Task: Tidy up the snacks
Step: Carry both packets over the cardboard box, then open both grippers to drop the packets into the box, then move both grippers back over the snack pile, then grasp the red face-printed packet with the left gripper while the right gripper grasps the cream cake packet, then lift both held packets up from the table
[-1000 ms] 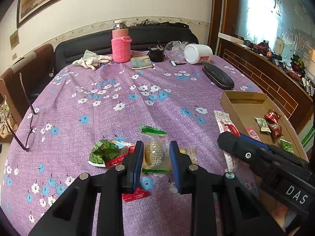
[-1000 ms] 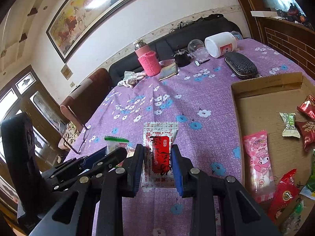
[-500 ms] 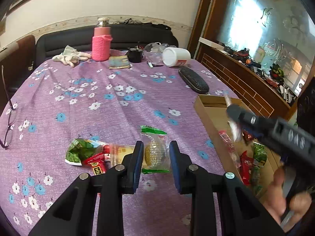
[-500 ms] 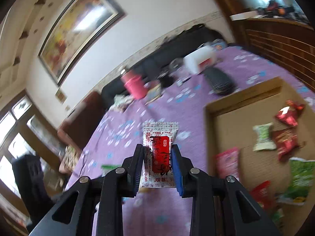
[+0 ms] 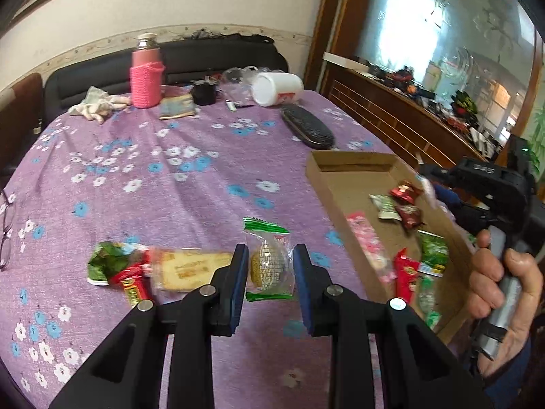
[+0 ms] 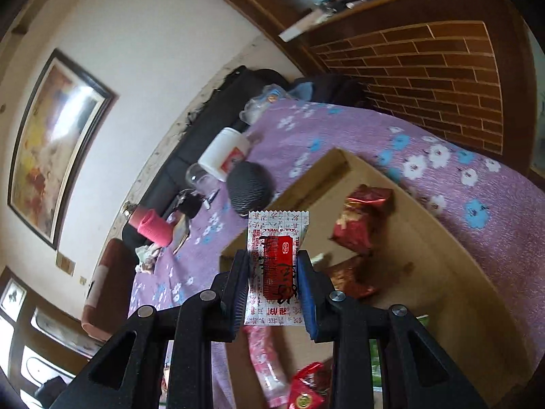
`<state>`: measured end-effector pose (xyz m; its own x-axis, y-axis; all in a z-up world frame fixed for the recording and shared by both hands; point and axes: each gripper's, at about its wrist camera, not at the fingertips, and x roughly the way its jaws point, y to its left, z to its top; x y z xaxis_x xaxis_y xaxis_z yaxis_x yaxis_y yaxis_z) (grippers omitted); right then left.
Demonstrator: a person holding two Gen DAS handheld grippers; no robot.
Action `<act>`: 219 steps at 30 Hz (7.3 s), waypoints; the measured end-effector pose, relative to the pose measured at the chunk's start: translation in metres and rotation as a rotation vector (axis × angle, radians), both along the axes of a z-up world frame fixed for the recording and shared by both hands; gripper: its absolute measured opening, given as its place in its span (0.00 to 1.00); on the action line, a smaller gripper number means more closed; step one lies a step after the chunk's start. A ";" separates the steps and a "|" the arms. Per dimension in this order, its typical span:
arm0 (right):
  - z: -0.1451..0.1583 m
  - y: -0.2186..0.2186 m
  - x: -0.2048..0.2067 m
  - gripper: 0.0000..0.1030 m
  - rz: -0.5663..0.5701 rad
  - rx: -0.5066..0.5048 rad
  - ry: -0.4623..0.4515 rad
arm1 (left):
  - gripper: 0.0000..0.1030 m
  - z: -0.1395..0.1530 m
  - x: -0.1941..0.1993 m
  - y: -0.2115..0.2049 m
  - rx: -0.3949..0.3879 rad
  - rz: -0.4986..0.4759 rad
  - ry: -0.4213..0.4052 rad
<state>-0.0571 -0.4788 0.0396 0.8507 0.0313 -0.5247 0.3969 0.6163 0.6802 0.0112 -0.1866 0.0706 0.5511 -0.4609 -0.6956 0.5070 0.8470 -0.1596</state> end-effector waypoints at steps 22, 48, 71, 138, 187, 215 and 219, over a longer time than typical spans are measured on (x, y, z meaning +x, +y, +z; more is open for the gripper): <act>-0.020 -0.010 0.008 0.29 0.004 -0.004 0.149 | 0.25 -0.043 -0.030 -0.129 -0.002 -0.309 0.165; 0.012 0.023 0.004 0.36 0.056 -0.173 0.009 | 0.25 -0.022 -0.022 -0.108 -0.007 -0.189 0.108; 0.023 0.103 0.022 0.36 0.336 -0.377 -0.053 | 0.26 -0.042 0.026 0.110 0.025 0.266 0.280; -0.041 0.289 0.059 0.35 0.988 -0.724 0.203 | 0.15 -0.056 0.068 0.125 0.028 0.336 0.218; -0.026 0.220 0.076 0.35 0.722 -0.309 0.116 | 0.15 -0.041 0.037 0.089 0.035 0.204 0.119; -0.024 0.217 0.075 0.35 0.706 -0.305 0.110 | 0.15 -0.039 0.034 0.086 0.041 0.193 0.108; -0.022 0.217 0.074 0.35 0.705 -0.308 0.105 | 0.15 -0.038 0.034 0.086 0.041 0.193 0.109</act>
